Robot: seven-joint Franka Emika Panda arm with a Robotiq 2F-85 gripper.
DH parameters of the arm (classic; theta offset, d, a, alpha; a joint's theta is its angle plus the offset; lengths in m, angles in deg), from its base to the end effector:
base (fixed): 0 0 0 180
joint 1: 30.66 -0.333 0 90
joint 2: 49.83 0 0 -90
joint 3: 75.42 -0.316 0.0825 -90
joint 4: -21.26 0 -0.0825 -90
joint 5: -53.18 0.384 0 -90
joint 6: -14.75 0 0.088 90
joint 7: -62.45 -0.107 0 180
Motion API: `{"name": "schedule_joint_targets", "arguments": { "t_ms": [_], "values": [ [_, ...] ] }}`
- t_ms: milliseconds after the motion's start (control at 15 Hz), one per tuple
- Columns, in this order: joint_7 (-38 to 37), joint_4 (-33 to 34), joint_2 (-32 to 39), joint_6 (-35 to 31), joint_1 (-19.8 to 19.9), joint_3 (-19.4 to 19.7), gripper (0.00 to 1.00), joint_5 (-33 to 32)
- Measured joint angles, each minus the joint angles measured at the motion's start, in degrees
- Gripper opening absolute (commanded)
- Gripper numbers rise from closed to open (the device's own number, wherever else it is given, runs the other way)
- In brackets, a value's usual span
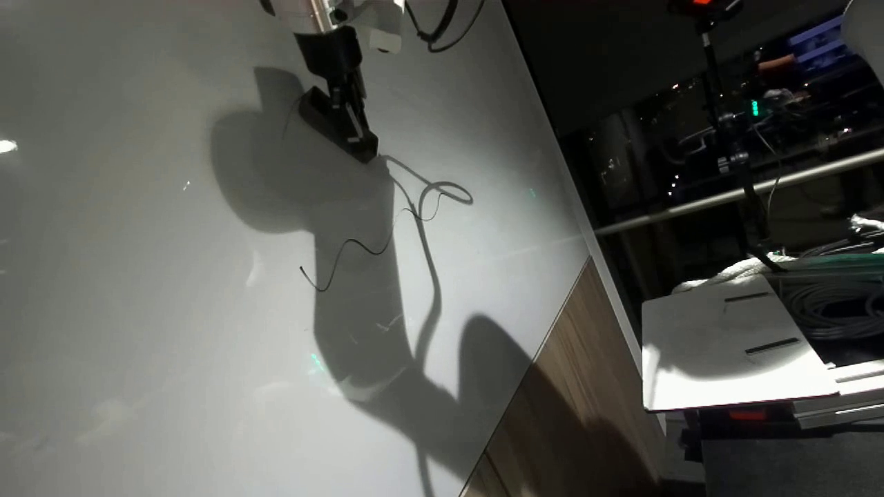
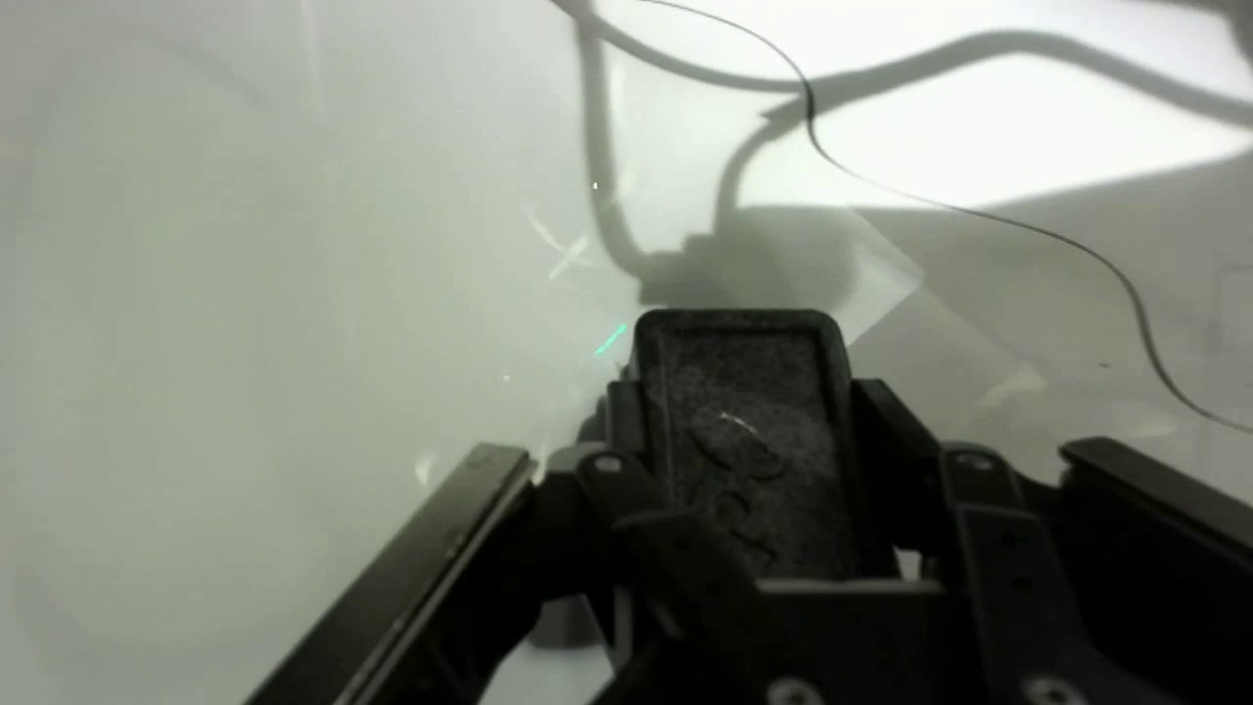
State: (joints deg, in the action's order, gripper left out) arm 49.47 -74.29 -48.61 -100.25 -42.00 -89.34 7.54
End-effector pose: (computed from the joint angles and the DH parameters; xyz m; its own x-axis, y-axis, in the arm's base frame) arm 0.5608 0.2157 0.6277 0.7829 0.5193 0.3426 0.2051 -0.7353 0.6460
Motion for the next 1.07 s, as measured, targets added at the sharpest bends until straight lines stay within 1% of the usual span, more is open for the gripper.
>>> {"name": "schedule_joint_targets", "arguments": {
  "t_ms": [333,600,867,1067],
  "values": [
    [-0.9,2.9,4.5,2.1,-4.4,-1.0,0.29,-1.3],
    [-0.9,5.3,7.1,3.9,-6.9,-1.1,0.29,-2.1],
    [0.7,7.7,7.6,6.8,-7.0,-0.8,0.29,-1.9],
    [3.4,9.9,5.4,9.1,-5.6,0.5,0.29,-1.0]
  ]
}}
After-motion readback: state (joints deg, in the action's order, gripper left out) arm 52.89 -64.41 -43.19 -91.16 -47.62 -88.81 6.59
